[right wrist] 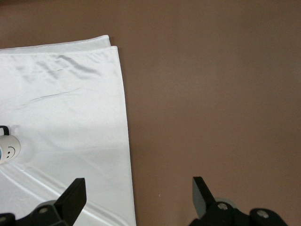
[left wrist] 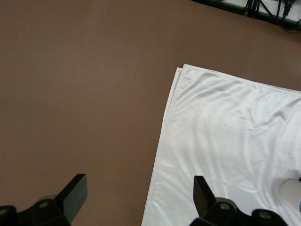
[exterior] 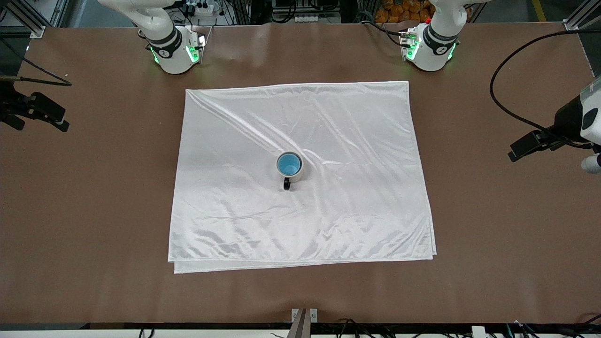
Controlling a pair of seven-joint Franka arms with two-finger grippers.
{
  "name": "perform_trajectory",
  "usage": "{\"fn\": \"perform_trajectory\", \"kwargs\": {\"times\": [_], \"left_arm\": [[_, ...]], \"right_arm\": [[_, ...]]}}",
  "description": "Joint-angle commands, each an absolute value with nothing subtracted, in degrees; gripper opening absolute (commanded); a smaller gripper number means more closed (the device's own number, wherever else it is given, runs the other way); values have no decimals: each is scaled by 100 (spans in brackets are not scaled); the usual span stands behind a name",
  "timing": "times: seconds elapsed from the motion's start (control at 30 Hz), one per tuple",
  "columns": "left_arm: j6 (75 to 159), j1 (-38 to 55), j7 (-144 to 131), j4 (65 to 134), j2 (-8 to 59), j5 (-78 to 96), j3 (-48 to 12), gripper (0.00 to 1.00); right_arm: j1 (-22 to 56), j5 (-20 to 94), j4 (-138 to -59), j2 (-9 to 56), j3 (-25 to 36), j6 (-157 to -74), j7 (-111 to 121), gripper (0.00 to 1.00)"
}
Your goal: Place blue cup into white mug on cloth
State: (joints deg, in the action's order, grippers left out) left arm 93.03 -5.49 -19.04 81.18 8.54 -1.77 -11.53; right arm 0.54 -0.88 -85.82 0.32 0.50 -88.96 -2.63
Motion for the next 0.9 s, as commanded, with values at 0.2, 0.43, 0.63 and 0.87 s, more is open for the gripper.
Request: {"fn": "perform_trajectory", "kwargs": {"times": [0.2,0.43,0.63,0.87], "left_arm": [[9264,-580,-1521,8288,668,-9,-1116,100],[9264,-571,-1512,8279,694,-9,-1116,100],[9272,-554,-1520,8279,694,-9,-1116,100],[9264,-536,-1512,8279,677,-35,-1116,100]], "right_arm": [[97,105,-8631,-9,79,-8789,-264,100],[105,105,-8631,-9,70,-8771,44,100],[105,106,-8631,-9,70,-8771,53,100],[105,105,-8631,-9,70,-8771,53,100]]}}
